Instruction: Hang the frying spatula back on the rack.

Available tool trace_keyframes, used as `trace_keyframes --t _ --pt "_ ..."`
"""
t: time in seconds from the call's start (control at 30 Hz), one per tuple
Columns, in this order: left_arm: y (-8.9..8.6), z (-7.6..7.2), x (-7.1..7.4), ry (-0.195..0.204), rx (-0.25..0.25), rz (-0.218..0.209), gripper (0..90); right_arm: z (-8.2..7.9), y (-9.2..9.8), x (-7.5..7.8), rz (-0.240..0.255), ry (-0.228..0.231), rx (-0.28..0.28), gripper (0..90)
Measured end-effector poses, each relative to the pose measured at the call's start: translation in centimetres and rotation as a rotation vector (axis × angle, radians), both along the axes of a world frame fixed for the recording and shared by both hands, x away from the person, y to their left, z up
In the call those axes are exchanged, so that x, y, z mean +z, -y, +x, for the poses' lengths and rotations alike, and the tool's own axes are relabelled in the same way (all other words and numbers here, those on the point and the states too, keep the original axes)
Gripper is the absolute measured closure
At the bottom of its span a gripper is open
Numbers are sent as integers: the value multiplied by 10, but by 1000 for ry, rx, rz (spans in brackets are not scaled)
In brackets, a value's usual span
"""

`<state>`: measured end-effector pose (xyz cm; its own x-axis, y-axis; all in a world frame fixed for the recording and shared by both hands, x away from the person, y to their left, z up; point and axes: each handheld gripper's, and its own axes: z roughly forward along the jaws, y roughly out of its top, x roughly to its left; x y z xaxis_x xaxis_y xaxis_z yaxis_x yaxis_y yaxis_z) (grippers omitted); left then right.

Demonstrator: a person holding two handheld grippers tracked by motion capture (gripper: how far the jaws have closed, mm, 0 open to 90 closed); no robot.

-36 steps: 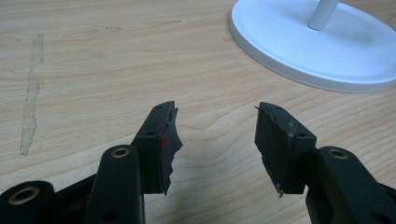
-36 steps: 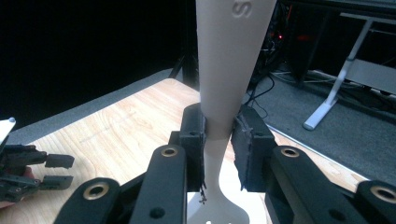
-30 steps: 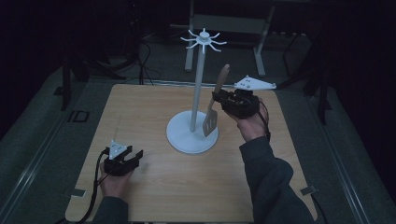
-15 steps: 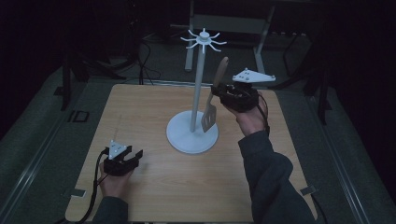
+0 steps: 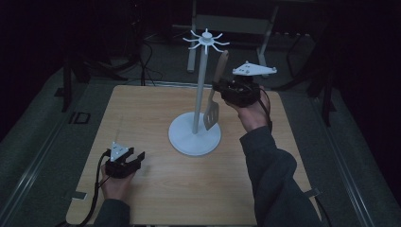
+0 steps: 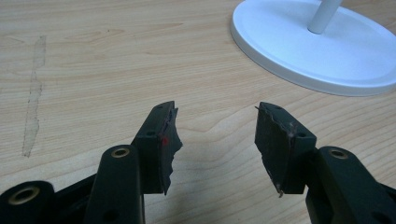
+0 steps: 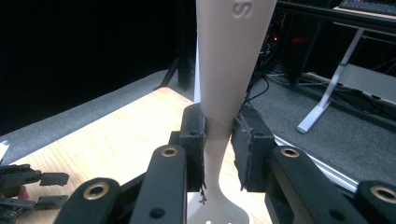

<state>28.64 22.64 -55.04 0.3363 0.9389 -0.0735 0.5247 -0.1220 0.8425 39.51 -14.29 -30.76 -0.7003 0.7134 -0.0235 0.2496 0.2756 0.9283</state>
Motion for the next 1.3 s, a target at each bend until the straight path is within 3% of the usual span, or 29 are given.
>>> trace_keyframes --t 0.47,0.87,1.3 --pt "-1 0 0 1 6 -7 485 9 -3 1 4 -42 17 749" --pt "-1 0 0 -1 3 -5 485 14 -10 6 -30 -57 25 747" --pt "-1 0 0 1 5 -6 485 8 -5 0 -35 -20 -15 387"
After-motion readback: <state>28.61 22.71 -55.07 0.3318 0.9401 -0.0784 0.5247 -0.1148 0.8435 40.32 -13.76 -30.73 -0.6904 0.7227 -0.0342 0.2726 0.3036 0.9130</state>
